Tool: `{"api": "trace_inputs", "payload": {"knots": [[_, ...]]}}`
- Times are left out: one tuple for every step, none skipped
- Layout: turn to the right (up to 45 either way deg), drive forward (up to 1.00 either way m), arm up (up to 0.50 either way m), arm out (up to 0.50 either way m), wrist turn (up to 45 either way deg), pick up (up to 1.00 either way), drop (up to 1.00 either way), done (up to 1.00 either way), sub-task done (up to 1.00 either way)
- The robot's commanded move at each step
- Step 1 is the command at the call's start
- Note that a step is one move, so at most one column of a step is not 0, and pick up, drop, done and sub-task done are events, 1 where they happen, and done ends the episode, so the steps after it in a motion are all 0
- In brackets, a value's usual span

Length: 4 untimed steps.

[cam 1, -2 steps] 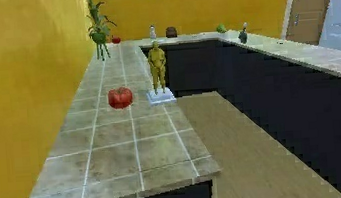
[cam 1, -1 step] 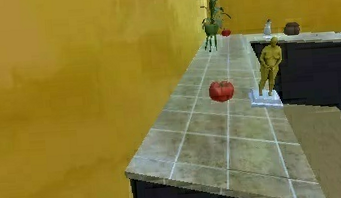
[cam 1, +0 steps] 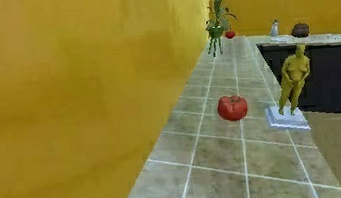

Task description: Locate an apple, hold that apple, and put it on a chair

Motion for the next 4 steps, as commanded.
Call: {"api": "trace_inputs", "payload": {"knots": [[45.0,0.0,0.0,0.0,0.0,0.0,0.0,0.0,0.0],[45.0,0.0,0.0,0.0,0.0,0.0,0.0,0.0,0.0],[45.0,0.0,0.0,0.0,0.0,0.0,0.0,0.0,0.0],[30.0,0.0,0.0,0.0,0.0,0.0,0.0,0.0,0.0]]}}
